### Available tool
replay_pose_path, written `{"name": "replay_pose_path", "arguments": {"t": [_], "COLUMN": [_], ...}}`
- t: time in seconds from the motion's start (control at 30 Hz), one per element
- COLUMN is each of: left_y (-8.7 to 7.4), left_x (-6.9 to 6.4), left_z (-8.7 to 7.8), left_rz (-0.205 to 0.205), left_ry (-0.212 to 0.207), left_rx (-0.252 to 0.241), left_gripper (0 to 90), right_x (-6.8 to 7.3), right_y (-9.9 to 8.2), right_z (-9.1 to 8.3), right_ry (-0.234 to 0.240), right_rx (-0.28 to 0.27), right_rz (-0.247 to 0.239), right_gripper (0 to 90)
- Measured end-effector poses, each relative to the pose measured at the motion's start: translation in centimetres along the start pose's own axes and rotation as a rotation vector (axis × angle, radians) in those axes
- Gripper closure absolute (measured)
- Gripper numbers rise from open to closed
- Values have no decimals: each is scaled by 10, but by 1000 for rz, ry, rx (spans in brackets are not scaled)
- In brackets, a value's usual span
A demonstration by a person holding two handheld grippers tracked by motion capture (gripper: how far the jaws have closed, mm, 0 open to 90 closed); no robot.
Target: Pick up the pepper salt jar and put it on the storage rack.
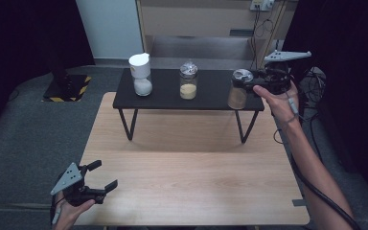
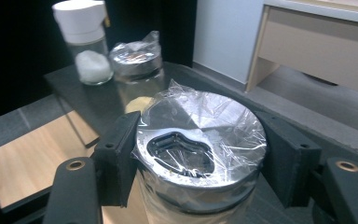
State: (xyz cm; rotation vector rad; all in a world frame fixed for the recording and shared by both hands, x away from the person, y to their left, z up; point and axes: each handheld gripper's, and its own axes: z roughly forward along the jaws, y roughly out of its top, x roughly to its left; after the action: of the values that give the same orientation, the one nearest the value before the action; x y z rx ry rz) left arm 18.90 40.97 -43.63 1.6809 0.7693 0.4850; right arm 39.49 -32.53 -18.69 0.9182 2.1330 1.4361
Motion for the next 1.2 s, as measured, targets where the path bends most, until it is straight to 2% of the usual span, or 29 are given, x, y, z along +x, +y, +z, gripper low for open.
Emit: {"name": "replay_pose_path", "arguments": {"t": [0.53,1.2], "left_y": [0,0], "left_x": [1,1], "left_z": [0,0], "left_rz": [0,0], "left_ry": [-3,-8], "left_rx": [-1,-1], "left_gripper": [3,3], "right_x": [-5,-6], "right_y": [7,3], "right_z": [26,54], "right_ry": [-90,-137], "right_rx": [0,14], "right_rz": [23,39], "right_gripper": [353,353]}}
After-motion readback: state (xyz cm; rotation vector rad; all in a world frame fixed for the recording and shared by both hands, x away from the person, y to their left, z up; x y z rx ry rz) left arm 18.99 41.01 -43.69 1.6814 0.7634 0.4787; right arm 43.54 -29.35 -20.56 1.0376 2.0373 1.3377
